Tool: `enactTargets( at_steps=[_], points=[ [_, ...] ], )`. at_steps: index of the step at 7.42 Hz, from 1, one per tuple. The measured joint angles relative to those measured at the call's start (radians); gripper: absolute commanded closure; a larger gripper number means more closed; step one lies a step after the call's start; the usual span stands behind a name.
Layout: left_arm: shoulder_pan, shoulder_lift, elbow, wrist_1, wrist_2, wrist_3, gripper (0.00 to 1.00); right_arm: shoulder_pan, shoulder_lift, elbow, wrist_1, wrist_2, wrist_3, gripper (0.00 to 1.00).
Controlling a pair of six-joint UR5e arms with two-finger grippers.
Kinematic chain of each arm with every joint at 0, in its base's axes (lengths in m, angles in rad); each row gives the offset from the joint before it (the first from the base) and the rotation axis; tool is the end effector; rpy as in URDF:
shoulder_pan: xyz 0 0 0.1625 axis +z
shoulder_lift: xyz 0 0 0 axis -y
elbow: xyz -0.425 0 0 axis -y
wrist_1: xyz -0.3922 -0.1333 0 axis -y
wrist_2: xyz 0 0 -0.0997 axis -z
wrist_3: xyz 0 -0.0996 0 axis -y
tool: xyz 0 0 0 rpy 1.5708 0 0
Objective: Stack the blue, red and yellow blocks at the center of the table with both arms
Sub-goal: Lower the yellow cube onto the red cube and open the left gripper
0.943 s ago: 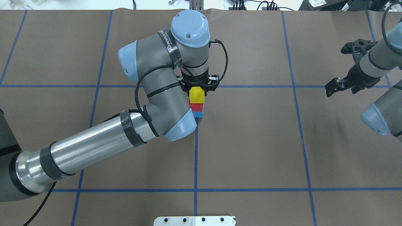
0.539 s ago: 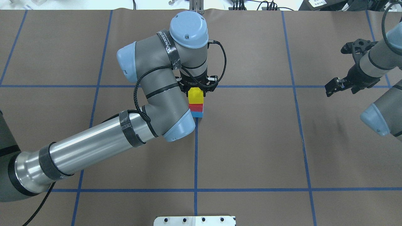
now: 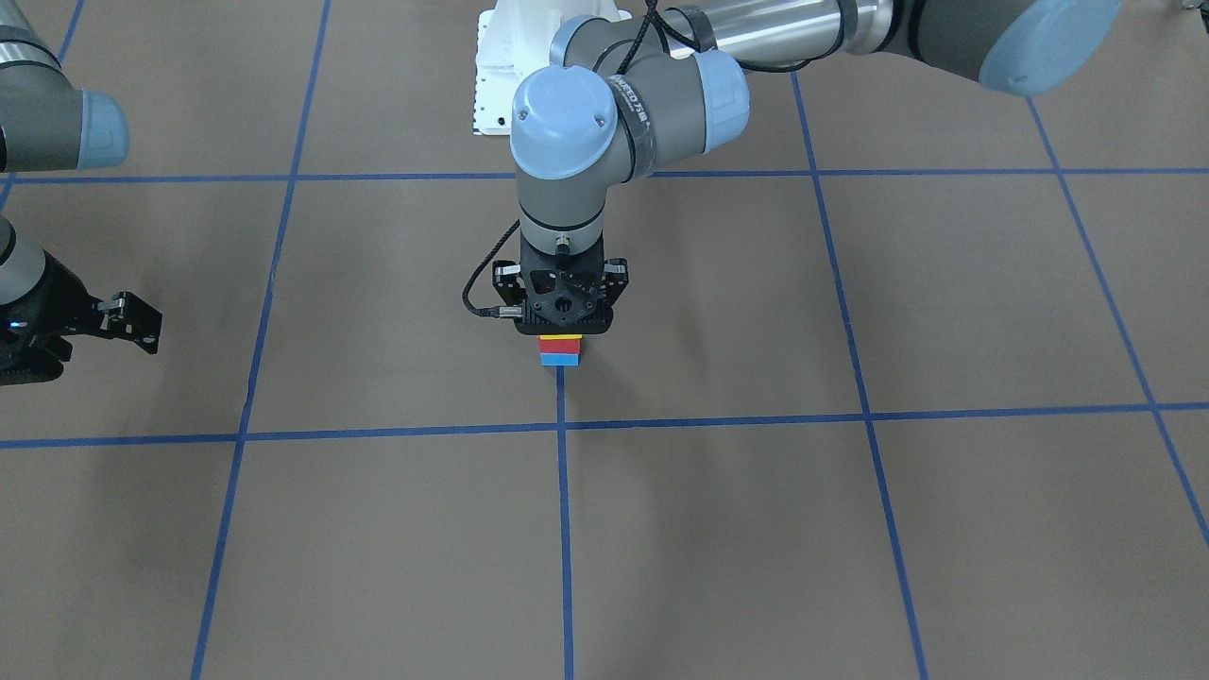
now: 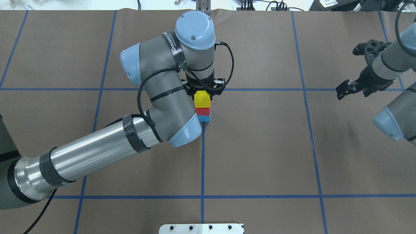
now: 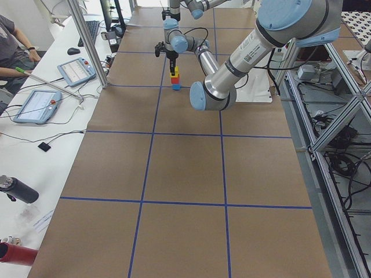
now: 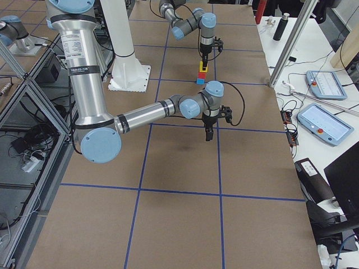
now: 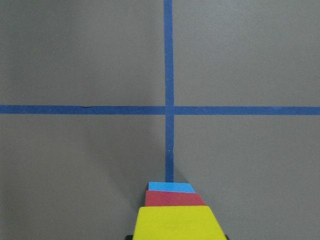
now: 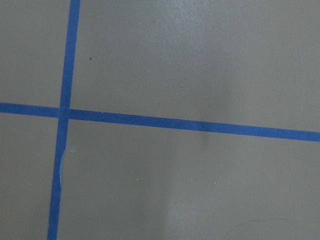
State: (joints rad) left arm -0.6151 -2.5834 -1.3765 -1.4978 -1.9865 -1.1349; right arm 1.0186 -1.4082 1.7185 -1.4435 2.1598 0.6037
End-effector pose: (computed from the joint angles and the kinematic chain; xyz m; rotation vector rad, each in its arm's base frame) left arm 0.5699 -0.5166 0.1006 0.0256 0.8331 -0.0138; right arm -0.2314 -0.5242 0.4949 0.0392 -0.7171 -0.0796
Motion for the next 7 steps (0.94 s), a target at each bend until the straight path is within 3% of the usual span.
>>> enactTargets(
  at_steps=[7],
  points=[
    [0.003, 0.000, 0.000, -0.001, 0.002, 0.015, 1.00, 0.000, 0.000, 0.000, 0.000, 0.000, 0.001, 0.00]
  ],
)
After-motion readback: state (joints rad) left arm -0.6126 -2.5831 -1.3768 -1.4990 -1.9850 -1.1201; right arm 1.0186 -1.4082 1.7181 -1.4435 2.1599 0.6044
